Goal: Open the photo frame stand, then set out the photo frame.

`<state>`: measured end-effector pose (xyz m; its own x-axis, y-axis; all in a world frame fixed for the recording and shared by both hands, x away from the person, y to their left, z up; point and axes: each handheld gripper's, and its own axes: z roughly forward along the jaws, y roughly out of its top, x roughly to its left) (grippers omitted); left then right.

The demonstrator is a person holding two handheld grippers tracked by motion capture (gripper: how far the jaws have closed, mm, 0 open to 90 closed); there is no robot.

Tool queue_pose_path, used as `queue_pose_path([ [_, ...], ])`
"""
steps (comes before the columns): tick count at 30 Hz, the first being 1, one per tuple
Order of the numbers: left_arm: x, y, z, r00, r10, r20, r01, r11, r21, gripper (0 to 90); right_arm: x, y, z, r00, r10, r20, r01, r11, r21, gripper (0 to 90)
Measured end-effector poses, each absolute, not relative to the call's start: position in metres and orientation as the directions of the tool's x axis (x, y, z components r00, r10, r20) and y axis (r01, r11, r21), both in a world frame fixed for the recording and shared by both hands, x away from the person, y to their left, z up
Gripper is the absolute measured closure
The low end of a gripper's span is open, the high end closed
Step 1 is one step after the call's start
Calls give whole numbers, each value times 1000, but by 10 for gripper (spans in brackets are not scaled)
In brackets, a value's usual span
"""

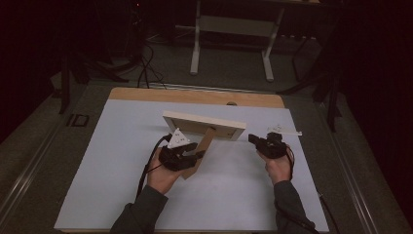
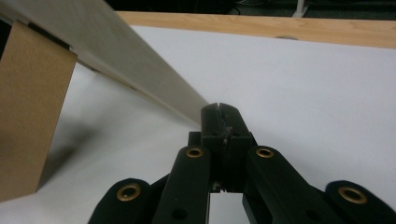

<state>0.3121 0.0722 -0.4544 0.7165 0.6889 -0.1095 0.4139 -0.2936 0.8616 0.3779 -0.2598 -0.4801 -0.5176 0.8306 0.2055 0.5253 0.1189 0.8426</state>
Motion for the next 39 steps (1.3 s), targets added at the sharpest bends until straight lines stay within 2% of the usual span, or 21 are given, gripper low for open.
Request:
queue_pose_path([
  [17,329,74,-441,696,706,-135,428,-257,866,666,388,-256,-461,-525,820,228,494,76,866,898],
  [25,337,79,-438,684,721,-113,426,-269,864,802,389,-251,-452,-542,809,230,474,68,878,898],
  [29,341,81,-439,671,731,-120,438,-260,860,900,389,-247,-448,-552,802,226,467,73,881,897],
  [39,353,87,-442,643,749,-161,480,-230,847,900,390,-242,-442,-571,791,219,454,81,887,898],
])
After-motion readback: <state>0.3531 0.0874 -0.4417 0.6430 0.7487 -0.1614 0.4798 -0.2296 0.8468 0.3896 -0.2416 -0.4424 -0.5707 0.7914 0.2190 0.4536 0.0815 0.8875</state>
